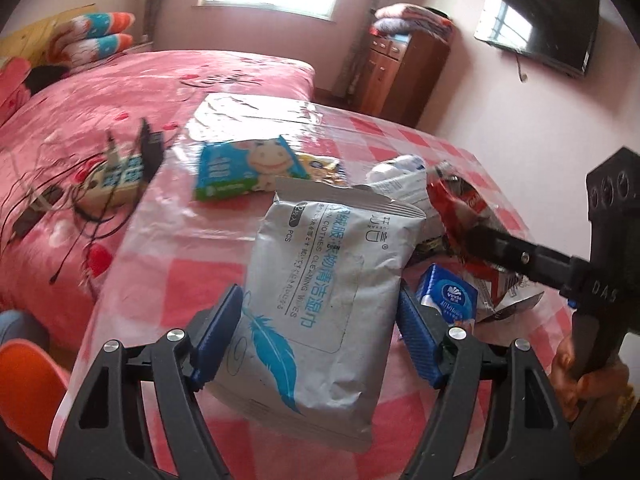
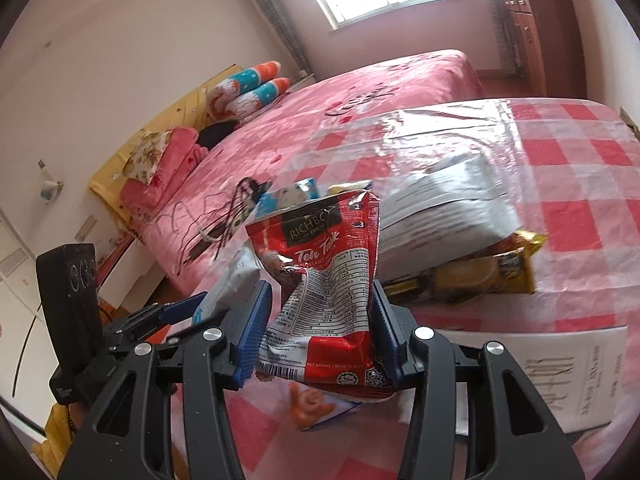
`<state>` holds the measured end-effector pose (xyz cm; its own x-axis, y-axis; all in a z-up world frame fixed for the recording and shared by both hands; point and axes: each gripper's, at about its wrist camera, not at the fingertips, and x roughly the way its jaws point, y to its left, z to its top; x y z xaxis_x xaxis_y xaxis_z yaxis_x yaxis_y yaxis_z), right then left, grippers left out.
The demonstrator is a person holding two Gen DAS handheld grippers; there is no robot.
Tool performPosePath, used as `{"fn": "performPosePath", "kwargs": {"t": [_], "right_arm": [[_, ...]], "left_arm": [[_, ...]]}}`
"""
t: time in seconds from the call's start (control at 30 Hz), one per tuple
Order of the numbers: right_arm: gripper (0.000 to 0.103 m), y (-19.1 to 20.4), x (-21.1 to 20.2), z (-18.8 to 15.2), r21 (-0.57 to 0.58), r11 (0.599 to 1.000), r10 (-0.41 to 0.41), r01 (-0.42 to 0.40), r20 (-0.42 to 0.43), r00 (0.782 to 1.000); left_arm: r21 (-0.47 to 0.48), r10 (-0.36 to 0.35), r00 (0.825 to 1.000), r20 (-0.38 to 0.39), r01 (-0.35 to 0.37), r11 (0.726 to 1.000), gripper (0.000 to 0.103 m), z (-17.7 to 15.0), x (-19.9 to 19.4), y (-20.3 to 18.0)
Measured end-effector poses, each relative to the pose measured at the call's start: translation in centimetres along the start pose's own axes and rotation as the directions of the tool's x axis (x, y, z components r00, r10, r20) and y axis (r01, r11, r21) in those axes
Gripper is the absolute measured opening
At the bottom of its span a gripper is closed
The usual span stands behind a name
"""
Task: Collect trash
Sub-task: 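Grasp the white feather-print wipes packet with the left tool while the right tool holds the red bag, then open both tools over the orange bucket to drop the bag and packet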
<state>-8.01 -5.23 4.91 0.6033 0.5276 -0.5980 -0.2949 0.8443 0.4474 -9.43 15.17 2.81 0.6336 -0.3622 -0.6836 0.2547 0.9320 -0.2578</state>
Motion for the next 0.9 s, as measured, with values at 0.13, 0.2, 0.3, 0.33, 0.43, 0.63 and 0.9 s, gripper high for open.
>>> {"fn": "performPosePath", "kwargs": {"t": [0.13,0.2,0.3,0.33,0.43,0.63,0.9], "right_arm": [[0.050,1.9,0.4,-0.5,-0.029,0.999,0.025,-0.026,-0.020,0.999],[0.050,2.8,0.6,-0.7,-0.041,0.998,0.038,-0.039,-0.032,0.999],[0.050,4.6,1.2,-1.1,-0.073,0.996,0.052,-0.056,-0.055,0.997],[0.050,5.1,1.4,-1.2,-0.084,0.995,0.056,-0.061,-0.062,0.997],[0.050,7.3,2.0,-1.7,-0.121,0.989,0.074,-0.084,-0.087,0.993],[0.050,12.0,3.9,-2.7,-0.201,0.968,0.122,-0.153,-0.158,0.980],[0.050,19.0,7.8,-4.3,-0.304,0.919,0.170,-0.252,-0.271,0.947]], "left_arm": [[-0.051,0.027,0.999,0.024,-0.025,0.998,0.076,-0.8,-1.9,1.5],[-0.070,0.039,0.999,0.032,-0.037,0.997,0.076,-1.2,-2.8,2.1],[-0.108,0.064,0.997,0.043,-0.059,0.992,0.076,-1.8,-4.2,3.6],[-0.123,0.075,0.996,0.048,-0.069,0.990,0.076,-2.1,-4.8,4.2],[-0.174,0.113,0.991,0.066,-0.100,0.980,0.076,-2.6,-6.6,6.2],[-0.266,0.215,0.971,0.107,-0.180,0.947,0.076,-4.1,-10.7,10.2],[-0.455,0.354,0.929,0.110,-0.270,0.849,0.076,-7.8,-15.4,17.2]]}}
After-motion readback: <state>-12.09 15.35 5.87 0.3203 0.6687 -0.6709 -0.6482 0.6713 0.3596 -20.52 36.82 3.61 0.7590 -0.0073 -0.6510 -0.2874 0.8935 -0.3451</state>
